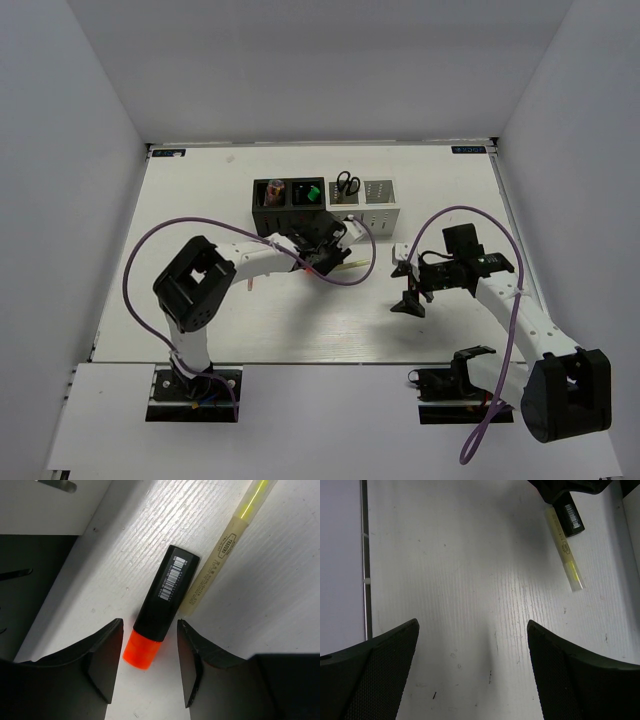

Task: Sort the stationery into containers
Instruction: Grab a piece of stationery with the left arm, then place the stationery into the container, then grab a piece of stationery with the right arm, then place the stationery into the container

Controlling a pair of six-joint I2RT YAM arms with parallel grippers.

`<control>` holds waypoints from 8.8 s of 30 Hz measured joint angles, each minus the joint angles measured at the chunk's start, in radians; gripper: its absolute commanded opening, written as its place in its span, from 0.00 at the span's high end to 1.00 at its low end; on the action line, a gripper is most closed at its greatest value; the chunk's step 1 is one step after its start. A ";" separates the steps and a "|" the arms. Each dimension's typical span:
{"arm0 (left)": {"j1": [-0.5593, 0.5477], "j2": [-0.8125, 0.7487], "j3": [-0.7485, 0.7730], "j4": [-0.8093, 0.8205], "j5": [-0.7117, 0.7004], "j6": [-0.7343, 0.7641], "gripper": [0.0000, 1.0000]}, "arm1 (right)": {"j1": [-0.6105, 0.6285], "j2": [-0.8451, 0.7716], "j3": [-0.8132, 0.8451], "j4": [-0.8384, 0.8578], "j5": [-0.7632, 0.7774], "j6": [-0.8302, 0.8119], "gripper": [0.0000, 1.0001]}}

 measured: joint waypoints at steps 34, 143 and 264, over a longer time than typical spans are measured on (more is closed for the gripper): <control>0.042 -0.060 -0.011 -0.067 0.134 -0.047 1.00 | 0.000 0.000 0.002 -0.048 -0.007 -0.045 0.10; 0.556 -0.918 -0.477 -0.449 0.079 -0.581 0.18 | 0.315 0.607 0.385 -0.149 0.343 -0.335 0.51; 0.637 -1.059 -0.526 -0.396 0.195 -0.598 0.18 | 0.320 0.811 0.979 -0.088 1.375 -0.863 0.66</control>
